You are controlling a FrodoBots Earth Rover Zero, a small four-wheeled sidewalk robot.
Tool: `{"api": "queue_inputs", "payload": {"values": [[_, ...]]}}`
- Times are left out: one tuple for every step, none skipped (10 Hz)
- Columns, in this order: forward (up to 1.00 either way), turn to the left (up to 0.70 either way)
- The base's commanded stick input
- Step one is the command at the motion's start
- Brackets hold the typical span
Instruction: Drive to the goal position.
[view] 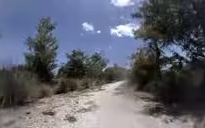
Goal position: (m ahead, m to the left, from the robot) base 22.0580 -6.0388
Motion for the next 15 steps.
{"api": "queue_inputs", "payload": {"values": [[0.85,0.0],[0.85,0.0],[0.85,0.0],[0.85,0.0],[0.85,0.0],[0.85,0.0],[0.85,0.0],[0.85,0.0],[0.85,0.0],[0.85,0.0],[0.85,0.0],[0.85,0.0],[0.85,0.0],[0.85,0.0],[0.85,0.0]]}}
